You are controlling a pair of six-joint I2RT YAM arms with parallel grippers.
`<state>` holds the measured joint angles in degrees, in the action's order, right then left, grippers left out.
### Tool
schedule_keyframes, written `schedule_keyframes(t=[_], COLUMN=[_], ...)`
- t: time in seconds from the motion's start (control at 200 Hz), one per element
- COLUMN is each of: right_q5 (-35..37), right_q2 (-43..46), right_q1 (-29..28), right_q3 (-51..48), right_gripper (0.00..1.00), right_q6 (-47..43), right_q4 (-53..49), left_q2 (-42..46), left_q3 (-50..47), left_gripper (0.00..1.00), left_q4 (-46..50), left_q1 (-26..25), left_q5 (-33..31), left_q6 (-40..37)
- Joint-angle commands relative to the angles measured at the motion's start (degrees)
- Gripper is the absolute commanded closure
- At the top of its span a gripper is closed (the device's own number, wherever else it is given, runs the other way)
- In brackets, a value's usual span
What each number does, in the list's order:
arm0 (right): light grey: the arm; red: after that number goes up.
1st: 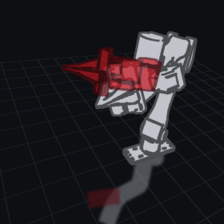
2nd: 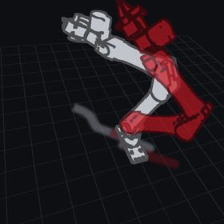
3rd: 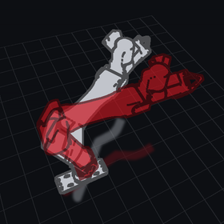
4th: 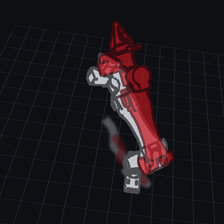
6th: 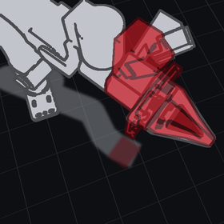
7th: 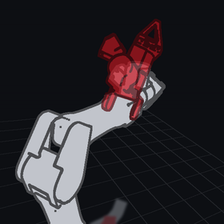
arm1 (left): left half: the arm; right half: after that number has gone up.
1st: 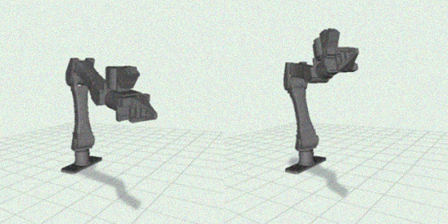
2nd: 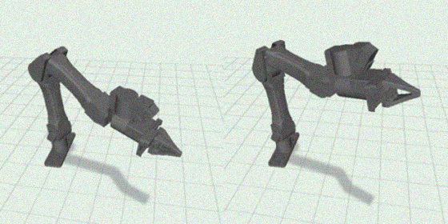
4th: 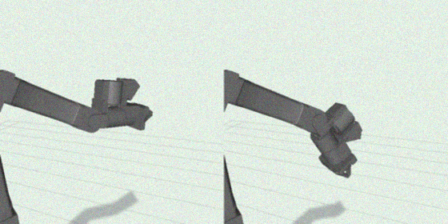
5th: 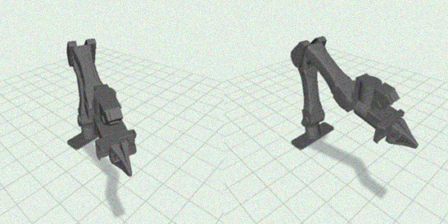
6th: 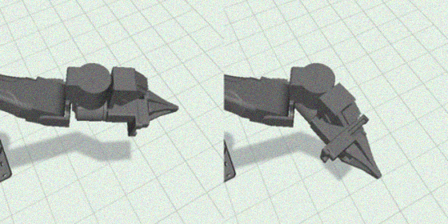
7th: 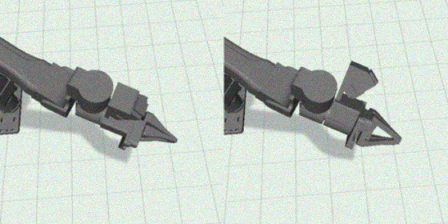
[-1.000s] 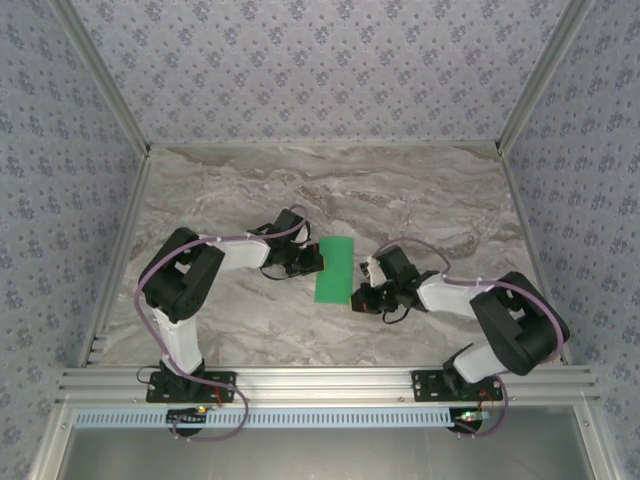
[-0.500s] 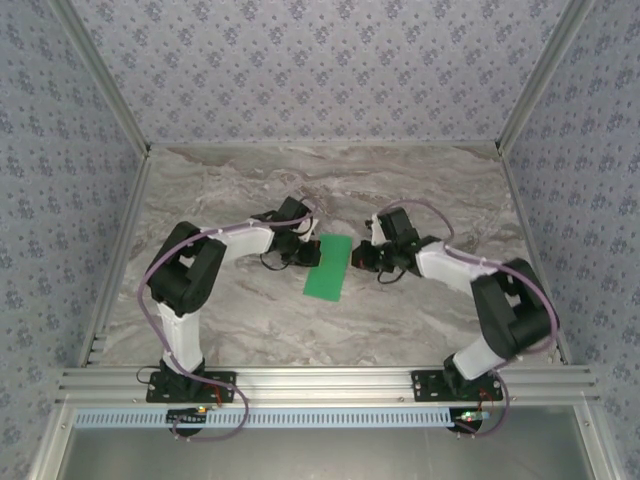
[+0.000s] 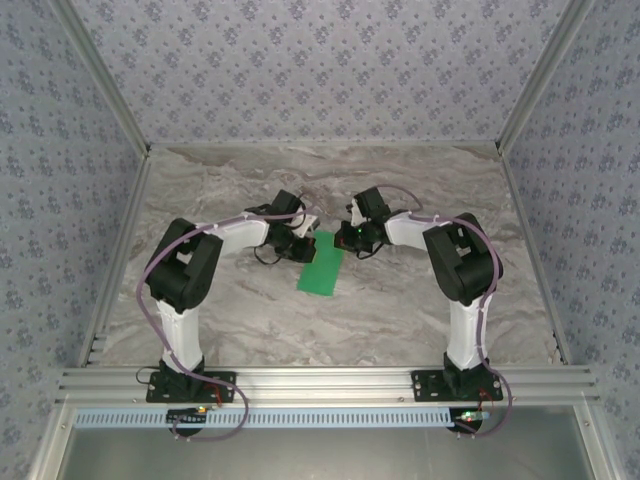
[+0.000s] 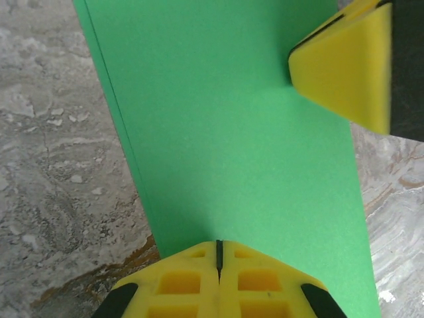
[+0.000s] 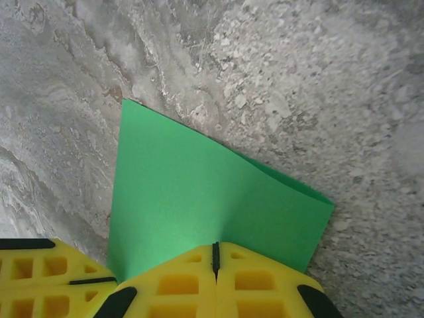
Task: Fold a paper plane with a square sheet of paper (pick it up from the middle)
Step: Rotate the square sheet of paper at the center of the table, then first fold in half a square sheet of paper at the center of the table.
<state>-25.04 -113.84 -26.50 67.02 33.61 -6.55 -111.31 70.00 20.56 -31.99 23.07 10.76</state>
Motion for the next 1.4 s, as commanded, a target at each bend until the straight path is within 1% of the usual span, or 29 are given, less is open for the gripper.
schedule_keyframes(t=[0.0, 0.075, 0.125, 0.165, 0.29, 0.365, 0.43, 0.51, 0.57, 0.67, 0.829, 1.074, 1.234, 1.394], right_q5=[6.1, 9.7, 12.2, 13.9, 16.4, 14.9, 11.1, 8.6, 7.2, 4.5, 5.4, 7.2, 7.8, 8.1], right_q2=[0.6, 2.9, 4.9, 6.6, 12.8, 16.3, 19.0, 22.0, 23.7, 25.1, 25.6, 21.9, 19.5, 18.0], right_q1=[-0.3, -0.6, -1.1, -1.5, -2.6, -3.2, -3.2, -3.2, -3.3, -3.9, -6.7, -10.2, -10.9, -10.9], right_q3=[-1.2, -3.9, -6.3, -8.6, -16.5, -20.1, -22.9, -25.8, -27.3, -29.2, -30.8, -30.6, -30.6, -31.2], right_gripper=[1.00, 1.00, 1.00, 1.00, 1.00, 1.00, 1.00, 1.00, 1.00, 1.00, 1.00, 1.00, 1.00, 1.00], right_q6=[1.3, 2.0, 4.9, 6.6, 11.8, 13.3, 13.0, 11.9, 10.8, 10.8, 12.8, 15.8, 16.8, 16.9], right_q4=[-6.3, -7.5, -8.2, -8.2, -4.8, -0.5, 5.0, 9.9, 11.8, 15.0, 18.1, 22.2, 23.5, 24.2], left_q2=[5.5, 8.9, 11.4, 13.7, 19.8, 21.5, 22.2, 22.3, 22.0, 21.7, 20.3, 16.7, 15.7, 14.9], left_q3=[-2.1, -5.1, -7.4, -9.3, -14.6, -17.0, -19.2, -21.4, -23.1, -24.9, -25.2, -25.1, -25.2, -25.7], left_gripper=[1.00, 0.98, 0.97, 0.95, 0.90, 0.90, 0.91, 0.94, 0.97, 1.00, 1.00, 1.00, 1.00, 1.00], left_q4=[-3.4, -6.6, -8.8, -9.9, -13.1, -15.5, -18.4, -20.6, -22.3, -24.3, -26.5, -30.1, -30.8, -29.8], left_q1=[-0.1, -0.6, -1.2, -2.1, -6.7, -9.8, -12.6, -15.9, -17.2, -17.5, -17.5, -17.5, -17.5, -17.5], left_q5=[1.6, 0.2, -1.4, -3.2, -8.2, -9.0, -9.6, -11.7, -13.3, -14.6, -15.5, -14.9, -14.5, -15.5], left_q6=[5.9, 11.7, 15.4, 18.7, 26.9, 31.7, 35.9, 39.6, 41.6, 43.5, 44.4, 46.3, 47.0, 47.2])
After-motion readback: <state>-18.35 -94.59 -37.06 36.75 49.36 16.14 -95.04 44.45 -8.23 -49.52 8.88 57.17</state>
